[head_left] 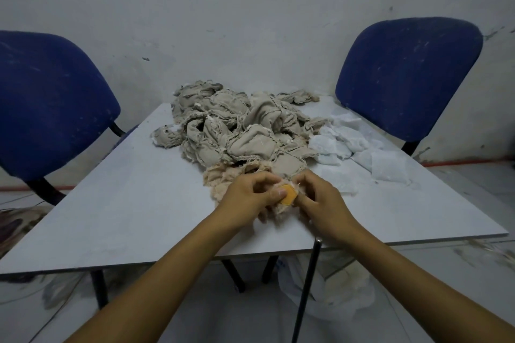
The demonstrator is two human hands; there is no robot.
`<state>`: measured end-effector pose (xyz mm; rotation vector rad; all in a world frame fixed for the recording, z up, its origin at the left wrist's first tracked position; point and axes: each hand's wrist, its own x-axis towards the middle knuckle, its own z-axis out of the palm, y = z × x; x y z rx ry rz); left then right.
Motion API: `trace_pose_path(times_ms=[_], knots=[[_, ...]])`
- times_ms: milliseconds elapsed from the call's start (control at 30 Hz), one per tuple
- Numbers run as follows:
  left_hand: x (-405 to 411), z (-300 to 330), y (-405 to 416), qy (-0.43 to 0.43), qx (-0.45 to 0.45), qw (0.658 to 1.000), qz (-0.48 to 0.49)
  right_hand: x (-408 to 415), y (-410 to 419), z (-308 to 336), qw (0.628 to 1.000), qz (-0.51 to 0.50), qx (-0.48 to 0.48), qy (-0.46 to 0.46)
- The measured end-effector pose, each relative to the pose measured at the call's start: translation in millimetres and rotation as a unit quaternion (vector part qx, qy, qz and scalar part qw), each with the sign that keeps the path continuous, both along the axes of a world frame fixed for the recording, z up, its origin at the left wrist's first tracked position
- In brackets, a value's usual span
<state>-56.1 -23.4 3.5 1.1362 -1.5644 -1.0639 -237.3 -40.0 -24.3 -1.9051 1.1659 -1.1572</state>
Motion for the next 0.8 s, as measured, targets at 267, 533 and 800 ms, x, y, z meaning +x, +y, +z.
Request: trace_pose_path(times_ms=[267, 533, 800], knots=[[11.9, 9.8, 0.0, -0.011, -0.017, 0.999, -0.028, 0.4, -0.4, -1.9, 1.0, -0.027, -0.011, 0.002], [20.8, -10.9, -5.1, -0.394, -0.116, 0.911, 0.022, 2.2, 0.2, -2.1, 0.996, -0.013, -0.046, 0.07], [17.4, -3.7, 0.1, -0.309, -0.177, 0.932, 0.062, 5.4, 1.0, -4.6, 0.982, 0.012, -0.103, 0.156]])
